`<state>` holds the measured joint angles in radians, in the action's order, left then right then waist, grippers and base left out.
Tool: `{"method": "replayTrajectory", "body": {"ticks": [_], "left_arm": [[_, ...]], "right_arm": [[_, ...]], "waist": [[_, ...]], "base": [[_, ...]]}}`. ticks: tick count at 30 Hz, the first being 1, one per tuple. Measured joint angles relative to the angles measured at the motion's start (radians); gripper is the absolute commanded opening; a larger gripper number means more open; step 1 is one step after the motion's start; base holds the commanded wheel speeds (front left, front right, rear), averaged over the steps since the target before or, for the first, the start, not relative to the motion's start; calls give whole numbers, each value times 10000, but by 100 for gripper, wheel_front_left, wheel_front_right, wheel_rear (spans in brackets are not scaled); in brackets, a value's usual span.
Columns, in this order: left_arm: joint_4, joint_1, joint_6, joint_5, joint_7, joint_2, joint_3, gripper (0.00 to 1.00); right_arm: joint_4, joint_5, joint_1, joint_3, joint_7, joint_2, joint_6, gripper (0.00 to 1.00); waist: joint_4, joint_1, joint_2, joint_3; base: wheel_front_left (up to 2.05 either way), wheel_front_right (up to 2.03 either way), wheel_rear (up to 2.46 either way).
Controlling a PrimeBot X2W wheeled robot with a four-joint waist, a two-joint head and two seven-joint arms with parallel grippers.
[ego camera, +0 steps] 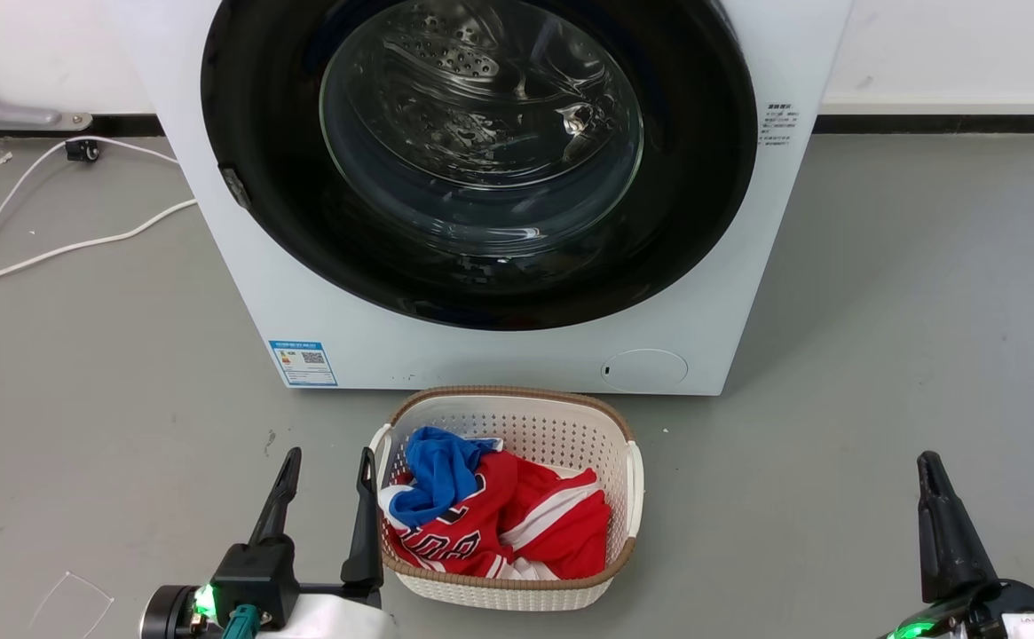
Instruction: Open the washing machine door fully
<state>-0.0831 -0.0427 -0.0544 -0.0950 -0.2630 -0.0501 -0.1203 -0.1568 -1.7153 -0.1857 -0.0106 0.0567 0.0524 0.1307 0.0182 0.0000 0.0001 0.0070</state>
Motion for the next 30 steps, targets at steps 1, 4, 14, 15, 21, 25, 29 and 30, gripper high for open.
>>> {"method": "replayTrajectory", "body": {"ticks": [1,4,14,15,21,25,29,30], "left_arm": [[0,-2,0,0,0,0,-2,100],[-4,-3,-23,-2,0,0,-10,100],[0,-2,-75,35,2,0,8,100],[4,-1,-75,40,2,-2,13,100],[102,164,-75,123,0,0,23,100],[263,554,-82,211,0,-4,142,100],[353,917,-67,236,0,-2,176,100],[389,1002,-56,242,0,-2,186,100]], "right_arm": [[0,-17,1,-15,-52,0,-2,0],[52,-17,0,-46,-134,-6,0,0],[196,19,24,-25,-2,-13,-2,0],[228,19,54,-98,8,-15,-2,0],[640,224,1041,-865,-276,77,-2,0],[1394,-21,2847,-1735,-865,608,-2,0],[2173,-205,4362,-2098,-1402,1168,0,0],[2380,-224,4729,-2128,-1561,1306,0,0]], "waist": [[3,0,-1,4],[25,0,-1,19],[24,0,0,65],[26,0,0,82],[74,0,0,413],[105,0,0,1019],[123,0,0,1529],[135,0,0,1663]], "base": [[0,0,0],[0,0,0],[0,0,0],[0,0,0],[0,0,0],[0,0,0],[0,0,0],[0,0,0]]}}
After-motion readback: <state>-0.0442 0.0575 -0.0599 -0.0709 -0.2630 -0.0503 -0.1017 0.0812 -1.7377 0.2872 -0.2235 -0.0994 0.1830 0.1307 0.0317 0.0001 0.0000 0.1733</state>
